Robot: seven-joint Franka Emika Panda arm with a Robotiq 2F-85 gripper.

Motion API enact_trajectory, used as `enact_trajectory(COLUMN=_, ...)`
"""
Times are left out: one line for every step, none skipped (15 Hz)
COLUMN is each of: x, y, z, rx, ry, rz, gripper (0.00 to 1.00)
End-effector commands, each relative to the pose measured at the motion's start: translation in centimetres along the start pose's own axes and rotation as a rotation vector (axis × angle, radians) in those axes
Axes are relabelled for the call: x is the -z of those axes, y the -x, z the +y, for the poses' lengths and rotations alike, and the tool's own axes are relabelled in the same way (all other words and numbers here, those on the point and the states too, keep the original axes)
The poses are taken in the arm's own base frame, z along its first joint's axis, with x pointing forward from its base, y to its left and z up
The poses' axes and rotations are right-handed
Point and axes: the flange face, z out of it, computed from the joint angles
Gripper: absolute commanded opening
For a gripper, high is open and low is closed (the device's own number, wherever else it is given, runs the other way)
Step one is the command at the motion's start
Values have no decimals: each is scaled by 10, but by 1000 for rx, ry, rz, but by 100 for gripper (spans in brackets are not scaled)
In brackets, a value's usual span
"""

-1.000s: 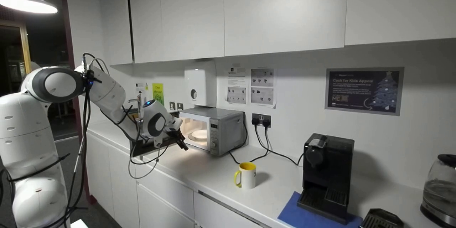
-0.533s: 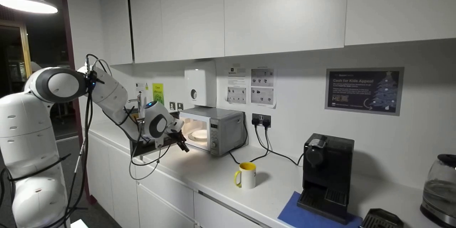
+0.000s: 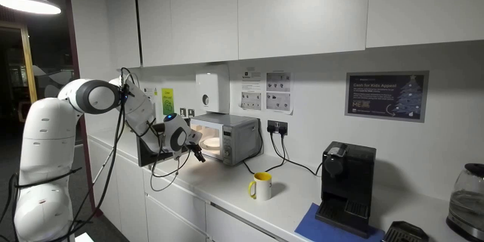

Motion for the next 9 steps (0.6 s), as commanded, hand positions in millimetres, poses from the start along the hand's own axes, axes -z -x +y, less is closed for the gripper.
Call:
enact_trajectory(x=-24, y=-15, z=-25, rx=-22, ry=-83, rz=43, gripper=100)
enact_trajectory(x=-28, y=-18, z=-33, rx=-26, ry=-104, rz=54, gripper=100)
enact_trajectory(x=-31, y=-19, z=-40, rx=-30, ry=-122, rz=63, gripper=100)
enact_trajectory(x=-34, y=-21, z=-48, rx=-30, ry=-140, rz=75, gripper=100)
enact_trajectory(x=-36, y=-22, z=-54, rx=-27, ry=-155, rz=85, gripper=100)
enact_trajectory(x=-38, y=-22, z=-60, rx=-25, ry=-167, rz=94, gripper=100)
enact_trajectory(x=-40, y=-21, z=-66, rx=-18, ry=-178, rz=102, gripper=100)
enact_trajectory(x=-44, y=-19, z=-71, rx=-15, ry=-187, rz=107, gripper=100)
enact_trajectory(x=-46, y=-17, z=-75, rx=-15, ry=-195, rz=112, gripper=100)
